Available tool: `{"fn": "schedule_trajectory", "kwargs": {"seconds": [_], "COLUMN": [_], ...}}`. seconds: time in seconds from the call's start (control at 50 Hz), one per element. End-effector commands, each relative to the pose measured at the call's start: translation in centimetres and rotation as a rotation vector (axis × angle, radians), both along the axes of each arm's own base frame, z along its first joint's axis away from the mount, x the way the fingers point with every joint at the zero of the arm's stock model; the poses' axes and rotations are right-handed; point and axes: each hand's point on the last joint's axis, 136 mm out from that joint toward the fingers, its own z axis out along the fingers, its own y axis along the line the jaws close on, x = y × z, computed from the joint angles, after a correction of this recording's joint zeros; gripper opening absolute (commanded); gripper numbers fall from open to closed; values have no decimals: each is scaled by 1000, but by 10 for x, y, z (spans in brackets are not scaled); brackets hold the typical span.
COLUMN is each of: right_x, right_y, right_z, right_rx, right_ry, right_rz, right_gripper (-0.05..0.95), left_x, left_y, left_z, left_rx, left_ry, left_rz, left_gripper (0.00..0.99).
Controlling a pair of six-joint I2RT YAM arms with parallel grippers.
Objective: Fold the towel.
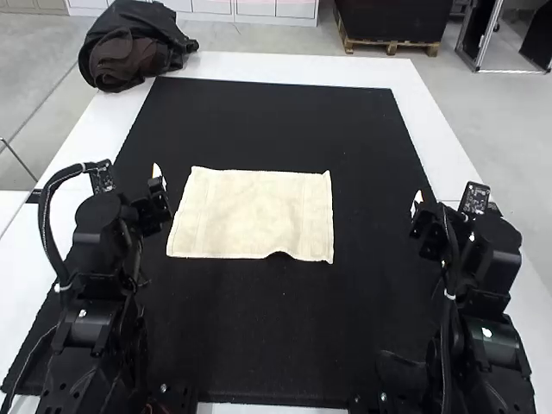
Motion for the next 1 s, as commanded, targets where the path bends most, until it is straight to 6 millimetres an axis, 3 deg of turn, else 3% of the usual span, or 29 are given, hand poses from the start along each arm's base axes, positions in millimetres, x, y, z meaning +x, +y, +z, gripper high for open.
{"fn": "schedule_trajectory", "kwargs": {"seconds": [0.0,0.06,0.14,0.38,0.46,0.64,0.72,0.84,0.9,0.98], "right_x": [0,0,1,-5,-13,-27,-19,12,31,57], "right_y": [-1,-1,-1,3,9,20,22,25,26,23], "right_z": [5,9,19,73,103,167,185,193,191,182], "right_rx": [-22,-57,-130,-336,-355,-337,-303,-228,-203,-165], "right_ry": [-21,-36,-67,-266,-369,-455,-431,-313,-251,-174], "right_rz": [4,4,6,-3,7,55,87,145,168,172], "right_gripper": [918,918,918,895,889,889,889,892,892,895], "left_x": [-1,-2,-2,-6,-12,-28,-19,3,19,50], "left_y": [3,3,0,-14,-15,-17,-20,-29,-26,-17], "left_z": [10,19,27,62,82,147,166,182,180,160], "left_rx": [133,257,290,371,378,383,387,395,387,367], "left_ry": [-5,-7,-32,-163,-226,-333,-309,-260,-212,-92], "left_rz": [20,28,19,-30,-27,-11,-36,-102,-96,-74], "left_gripper": [966,962,948,938,938,939,964,964,964,962]}}
